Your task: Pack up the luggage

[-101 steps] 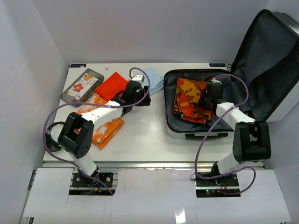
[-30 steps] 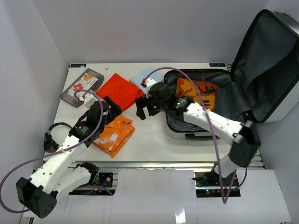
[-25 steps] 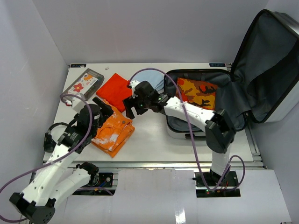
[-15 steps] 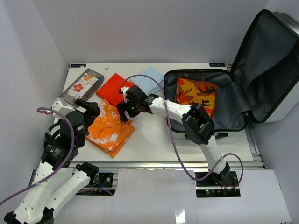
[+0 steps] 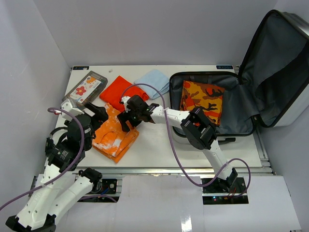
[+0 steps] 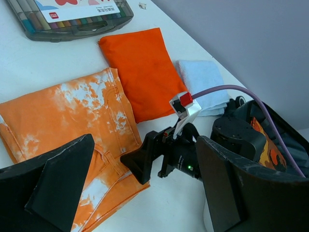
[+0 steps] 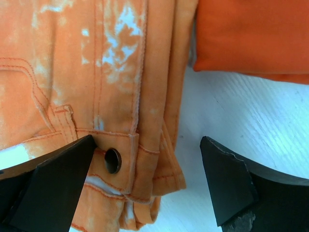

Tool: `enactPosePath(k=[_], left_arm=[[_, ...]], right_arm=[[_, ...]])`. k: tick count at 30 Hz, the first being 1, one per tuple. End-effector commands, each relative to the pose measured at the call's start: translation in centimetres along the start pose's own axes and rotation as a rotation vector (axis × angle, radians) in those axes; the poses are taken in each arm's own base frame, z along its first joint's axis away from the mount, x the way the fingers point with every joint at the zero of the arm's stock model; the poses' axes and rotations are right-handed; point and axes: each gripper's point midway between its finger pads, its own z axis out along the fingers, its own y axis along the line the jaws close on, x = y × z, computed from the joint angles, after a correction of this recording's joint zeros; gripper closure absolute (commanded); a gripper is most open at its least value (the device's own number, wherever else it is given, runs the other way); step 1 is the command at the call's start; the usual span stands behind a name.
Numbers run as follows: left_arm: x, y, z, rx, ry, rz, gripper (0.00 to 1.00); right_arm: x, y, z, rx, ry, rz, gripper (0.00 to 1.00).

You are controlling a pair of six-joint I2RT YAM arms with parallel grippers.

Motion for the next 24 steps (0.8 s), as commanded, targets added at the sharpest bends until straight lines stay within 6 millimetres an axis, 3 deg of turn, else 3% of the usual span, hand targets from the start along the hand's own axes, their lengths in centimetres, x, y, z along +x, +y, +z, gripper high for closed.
enactPosePath(k=[1, 4, 7, 10, 12, 14, 18, 21, 24], left_arm=[[1.0, -0.4, 0.7, 0.014, 0.028, 0.024, 0.02], [1.5, -0.6, 0.9, 0.022, 0.042, 0.027, 0.02], [2.3, -0.8, 1.2, 0.032, 0.067, 0.035, 0.02], [3.4, -1.2, 1.7, 0.047, 0.101, 0.037, 0.05], [4.7, -1.2, 2.1, 0.047, 0.137, 0.036, 0.05], [5.9, -1.4, 2.5, 0.052, 0.176, 0.035, 0.05], [8.3, -1.6, 3.4, 0.050, 0.248, 0.039, 0.09], [9.9, -1.0, 4.0, 0.018, 0.287, 0.044, 0.09], [11.6, 0.1, 4.5, -0.024, 0.322, 0.054, 0.09]], right_arm=[[5.0, 2.2, 1.5, -0.053, 0.108, -0.013, 0.03], [6.4, 1.6, 1.7, -0.029, 0.144, 0.009, 0.13], [7.8, 1.0, 1.8, 0.003, 0.175, 0.038, 0.32], [9.2, 0.3, 1.3, 0.037, 0.192, 0.061, 0.66], [9.4, -0.2, 0.7, 0.075, 0.185, 0.071, 0.82], [9.7, -0.7, -0.5, 0.115, 0.174, 0.082, 0.92], [9.5, -3.3, -3.6, 0.265, 0.117, 0.145, 0.92], [11.7, -5.9, -6.2, 0.376, 0.087, 0.230, 0.92], [12.6, -6.5, -8.5, 0.394, 0.042, 0.264, 0.92]])
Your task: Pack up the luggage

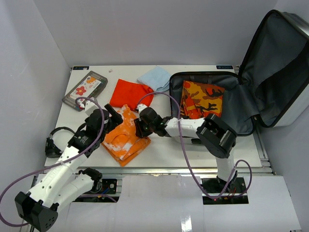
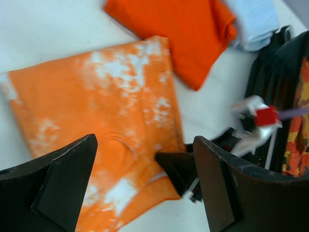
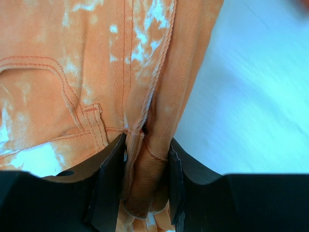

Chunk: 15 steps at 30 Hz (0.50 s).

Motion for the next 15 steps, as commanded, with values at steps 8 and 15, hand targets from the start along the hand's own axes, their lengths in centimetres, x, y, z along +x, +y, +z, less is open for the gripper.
enactPosePath(k=[8, 15], left_arm=[[6.5, 3.5, 3.5, -0.139, 0.141, -0.079, 0.09], [9.1, 5.7, 4.7, -0.193, 0.163, -0.095, 0.09]], right_arm=[[8.0, -9.0, -6.1, 0.324, 0.083, 0.115, 0.92], [9.8, -9.2, -7.4, 0.307, 0.084, 0.125, 0.92]])
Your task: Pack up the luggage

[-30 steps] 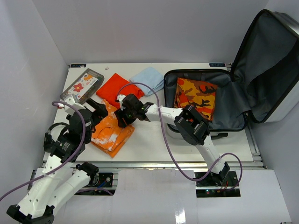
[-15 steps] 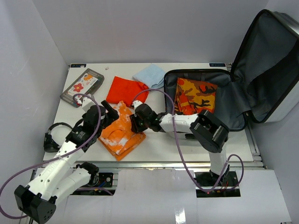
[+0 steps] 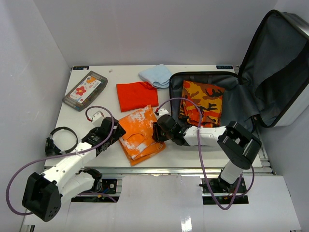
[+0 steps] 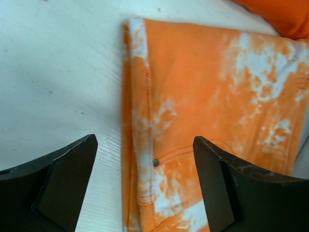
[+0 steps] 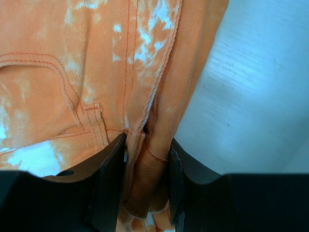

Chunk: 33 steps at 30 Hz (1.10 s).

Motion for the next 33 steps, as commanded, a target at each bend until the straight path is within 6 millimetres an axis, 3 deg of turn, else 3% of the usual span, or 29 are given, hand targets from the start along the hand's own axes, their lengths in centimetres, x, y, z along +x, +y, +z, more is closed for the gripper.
enactPosePath(k=[1, 15, 22, 27, 33], left_arm=[[0.4, 0.0, 1.2, 0.006, -0.013, -0.062, 0.09], [1.9, -2.1, 3.7, 0.105, 0.012, 0.013, 0.03], [2.2, -0.4, 5.0, 0.017, 0.008, 0.013, 0.03], [2.7, -0.1, 6.2, 0.017, 0.020, -0.001, 0.08], [3.7, -0.1, 7.3, 0.023, 0.049, 0.045, 0.22]], right_arm=[[5.0, -4.8, -1.2, 0.159, 0.133, -0.031, 0.92], [5.9, -4.3, -2.2, 0.122, 0.118, -0.043, 0.92], [6.0, -4.0, -1.5, 0.131, 0.137, -0.067, 0.92], [6.1, -4.0, -1.3, 0.133, 0.148, -0.074, 0.92], [5.9, -3.7, -1.9, 0.115, 0.126, -0.082, 0.92]])
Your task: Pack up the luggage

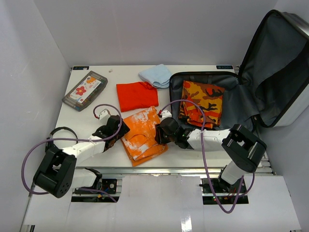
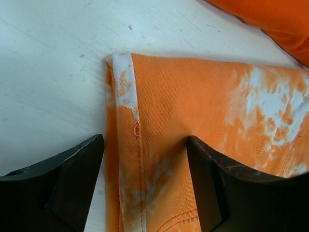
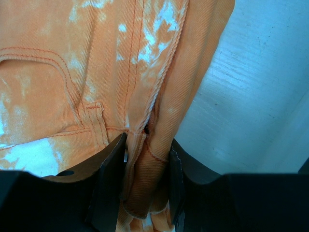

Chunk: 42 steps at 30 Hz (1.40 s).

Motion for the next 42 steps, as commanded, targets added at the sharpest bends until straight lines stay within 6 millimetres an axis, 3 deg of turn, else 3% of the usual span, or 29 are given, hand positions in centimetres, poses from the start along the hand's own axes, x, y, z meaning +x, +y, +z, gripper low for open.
enactPosePath(k=[1, 6, 8, 10, 12, 21, 27, 36, 42], left_arm=[[1.9, 1.5, 0.9, -0.034, 0.054, 0.039, 0.24], [2.7, 2.5, 1.6, -0.059, 0.063, 0.032, 0.48], [2.8, 2.2, 1.7, -0.039, 0.062, 0.025, 0.64], [2.8, 1.9, 1.8, -0.025, 0.059, 0.019, 0.93], [2.8, 1.8, 1.9, -0.025, 0.063, 0.018, 1.00], [1.8, 1.1, 1.0, 0.027, 0.021, 0.028, 1.00], [-0.3, -0.4, -0.7, 0.100, -0.044, 0.010, 1.00], [-1.8, -2.5, -2.4, 0.199, -0.072, -0.029, 1.00], [-2.8, -5.0, -4.1, 0.328, -0.100, -0.076, 1.00]], right_arm=[[4.8, -3.0, -0.8, 0.102, 0.152, -0.086, 0.92], [4.4, -2.5, -1.2, 0.091, 0.133, -0.094, 0.92], [4.4, -2.4, -1.1, 0.089, 0.134, -0.095, 0.92], [4.5, -2.5, -0.8, 0.094, 0.133, -0.111, 0.92], [4.8, -3.1, -0.2, 0.118, 0.142, -0.129, 0.92], [5.6, -3.2, 0.0, 0.136, 0.154, -0.122, 0.92], [4.0, -2.5, -0.7, 0.147, 0.108, -0.124, 0.92], [2.8, -0.4, -1.5, 0.145, 0.056, -0.167, 0.92], [1.4, 1.2, -2.3, 0.115, 0.006, -0.176, 0.92]])
